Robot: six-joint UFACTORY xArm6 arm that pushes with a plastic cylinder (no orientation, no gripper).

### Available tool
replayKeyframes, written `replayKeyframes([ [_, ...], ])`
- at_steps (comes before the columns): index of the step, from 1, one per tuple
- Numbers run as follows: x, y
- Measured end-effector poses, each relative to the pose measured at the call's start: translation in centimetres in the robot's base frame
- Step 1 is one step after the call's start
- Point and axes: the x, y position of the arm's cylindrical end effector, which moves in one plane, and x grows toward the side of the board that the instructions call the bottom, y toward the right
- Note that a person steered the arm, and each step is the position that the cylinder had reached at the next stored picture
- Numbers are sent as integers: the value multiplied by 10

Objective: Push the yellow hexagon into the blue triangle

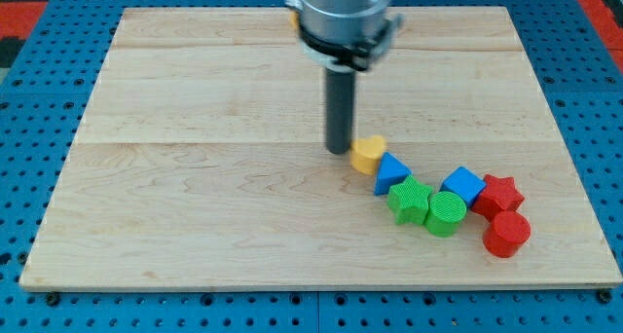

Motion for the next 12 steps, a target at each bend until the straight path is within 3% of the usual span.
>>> replayKeyframes([
  [1,9,46],
  [2,-6,25],
  [4,-105,-1],
  [6,-245,56],
  [7,-274,37],
  [9,-274,-14],
  [12,-258,-216],
])
